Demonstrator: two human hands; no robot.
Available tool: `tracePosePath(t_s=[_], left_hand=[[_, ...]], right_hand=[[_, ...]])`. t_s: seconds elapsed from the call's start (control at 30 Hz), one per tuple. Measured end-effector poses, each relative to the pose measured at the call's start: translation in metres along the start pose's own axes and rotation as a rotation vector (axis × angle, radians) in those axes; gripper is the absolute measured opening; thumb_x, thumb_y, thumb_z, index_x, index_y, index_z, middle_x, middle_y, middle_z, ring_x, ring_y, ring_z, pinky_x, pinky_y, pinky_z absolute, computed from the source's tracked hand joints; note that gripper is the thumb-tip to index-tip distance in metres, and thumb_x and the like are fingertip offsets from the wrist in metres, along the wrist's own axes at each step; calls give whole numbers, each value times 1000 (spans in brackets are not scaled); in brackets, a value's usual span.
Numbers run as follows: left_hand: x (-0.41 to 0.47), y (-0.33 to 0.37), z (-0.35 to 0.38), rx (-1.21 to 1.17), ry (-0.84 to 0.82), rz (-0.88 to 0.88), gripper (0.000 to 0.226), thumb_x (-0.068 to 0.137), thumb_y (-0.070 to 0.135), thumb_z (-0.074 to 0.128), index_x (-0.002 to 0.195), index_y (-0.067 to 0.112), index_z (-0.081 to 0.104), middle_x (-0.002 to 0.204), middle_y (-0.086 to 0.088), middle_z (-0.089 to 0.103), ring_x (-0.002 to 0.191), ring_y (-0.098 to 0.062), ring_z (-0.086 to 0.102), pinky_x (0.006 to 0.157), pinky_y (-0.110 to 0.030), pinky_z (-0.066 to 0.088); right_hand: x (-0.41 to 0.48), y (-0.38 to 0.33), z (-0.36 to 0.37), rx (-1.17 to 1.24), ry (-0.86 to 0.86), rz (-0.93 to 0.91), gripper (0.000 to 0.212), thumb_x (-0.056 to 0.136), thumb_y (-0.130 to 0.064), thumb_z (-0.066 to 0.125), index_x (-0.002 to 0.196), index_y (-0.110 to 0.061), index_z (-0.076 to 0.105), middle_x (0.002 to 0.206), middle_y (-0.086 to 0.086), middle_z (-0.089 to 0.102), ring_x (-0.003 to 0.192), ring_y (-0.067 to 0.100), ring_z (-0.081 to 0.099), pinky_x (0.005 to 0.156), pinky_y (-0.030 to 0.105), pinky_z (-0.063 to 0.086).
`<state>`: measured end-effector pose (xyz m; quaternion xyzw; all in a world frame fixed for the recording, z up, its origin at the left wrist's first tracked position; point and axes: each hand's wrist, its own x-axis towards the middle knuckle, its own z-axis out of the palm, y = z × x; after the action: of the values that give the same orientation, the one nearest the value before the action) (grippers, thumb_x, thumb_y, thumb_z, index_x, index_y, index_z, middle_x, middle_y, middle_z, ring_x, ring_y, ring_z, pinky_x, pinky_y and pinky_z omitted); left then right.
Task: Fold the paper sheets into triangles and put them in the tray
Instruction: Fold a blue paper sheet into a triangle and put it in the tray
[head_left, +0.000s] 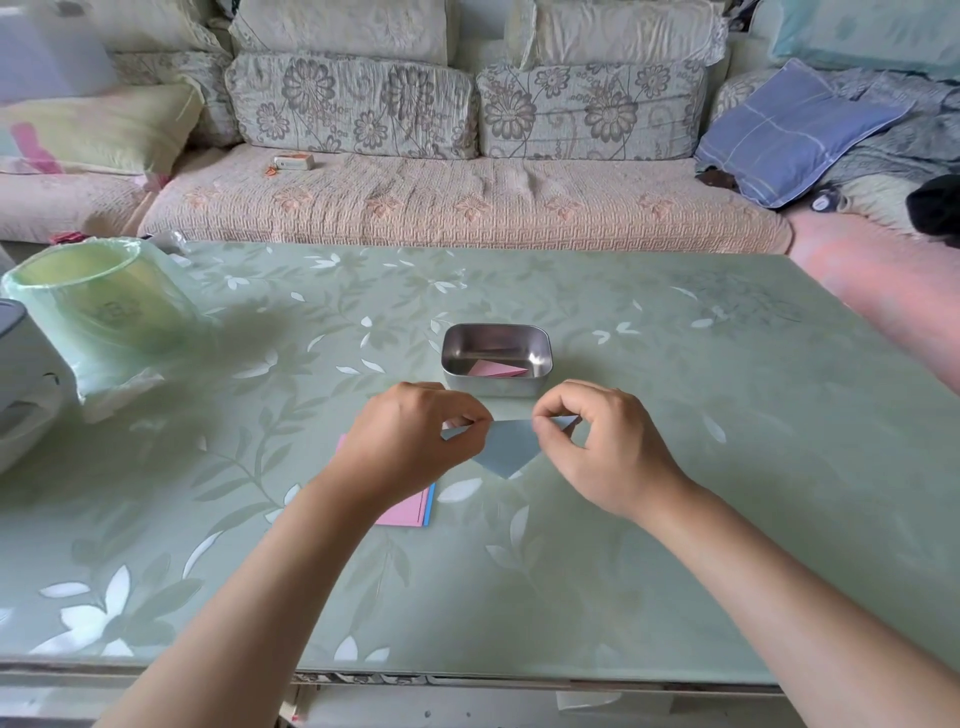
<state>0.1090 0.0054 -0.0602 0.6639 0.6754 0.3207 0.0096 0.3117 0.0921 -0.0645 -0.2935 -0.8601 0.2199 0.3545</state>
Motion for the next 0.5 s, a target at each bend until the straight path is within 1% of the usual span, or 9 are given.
tracePosePath(t_s=[0.07, 0.13, 0.23, 0.3, 0.37, 0.43, 0.5], left_hand=[[1, -5, -3, -3, 0, -6, 11, 80, 31, 64, 82, 35, 74, 71, 11, 67, 67, -9, 63, 60, -33, 53], [2, -11, -5, -4, 0, -14, 10, 80, 28, 66, 82, 35, 73, 69, 13, 67, 67, -5, 63, 61, -31, 53], [2, -21, -10, 25, -31, -49, 10, 83, 25, 69, 82, 35, 73, 70, 18, 68, 71, 1, 63, 63, -25, 53], [3, -27, -14, 56, -70, -73, 8, 85, 27, 68, 84, 33, 72, 71, 20, 69, 72, 3, 63, 64, -26, 53], [3, -33, -17, 105, -75, -107, 9, 86, 27, 67, 85, 34, 72, 69, 21, 67, 72, 1, 64, 61, -25, 51], [3, -37, -18, 142, -37, -140, 9, 87, 25, 66, 86, 33, 71, 69, 19, 65, 73, -7, 65, 61, -26, 50], [3, -36, -16, 114, 31, -142, 10, 88, 24, 66, 88, 32, 72, 76, 14, 67, 76, -10, 65, 64, -29, 51]], right_hand=[[1, 2, -3, 13, 6, 29, 9, 84, -23, 60, 76, -23, 64, 77, -19, 64, 68, 9, 64, 73, 38, 53], [1, 4, -5, 13, 14, 61, 10, 84, -26, 57, 75, -26, 62, 78, -21, 63, 69, 10, 64, 71, 37, 53], [1, 8, -6, -4, 28, 102, 11, 84, -28, 55, 74, -29, 60, 81, -22, 64, 72, 10, 64, 71, 36, 52], [1, 10, -6, -13, 35, 115, 11, 84, -28, 54, 75, -28, 60, 80, -21, 64, 72, 11, 64, 72, 37, 52], [0, 11, -6, -23, 38, 115, 11, 84, -27, 54, 75, -27, 60, 79, -20, 64, 72, 12, 64, 72, 39, 53], [0, 11, -7, -27, 43, 111, 10, 84, -27, 53, 75, -26, 59, 79, -18, 63, 71, 12, 64, 72, 39, 53], [0, 10, -7, -19, 42, 111, 10, 83, -27, 54, 75, -26, 59, 80, -18, 64, 70, 12, 64, 71, 39, 53]])
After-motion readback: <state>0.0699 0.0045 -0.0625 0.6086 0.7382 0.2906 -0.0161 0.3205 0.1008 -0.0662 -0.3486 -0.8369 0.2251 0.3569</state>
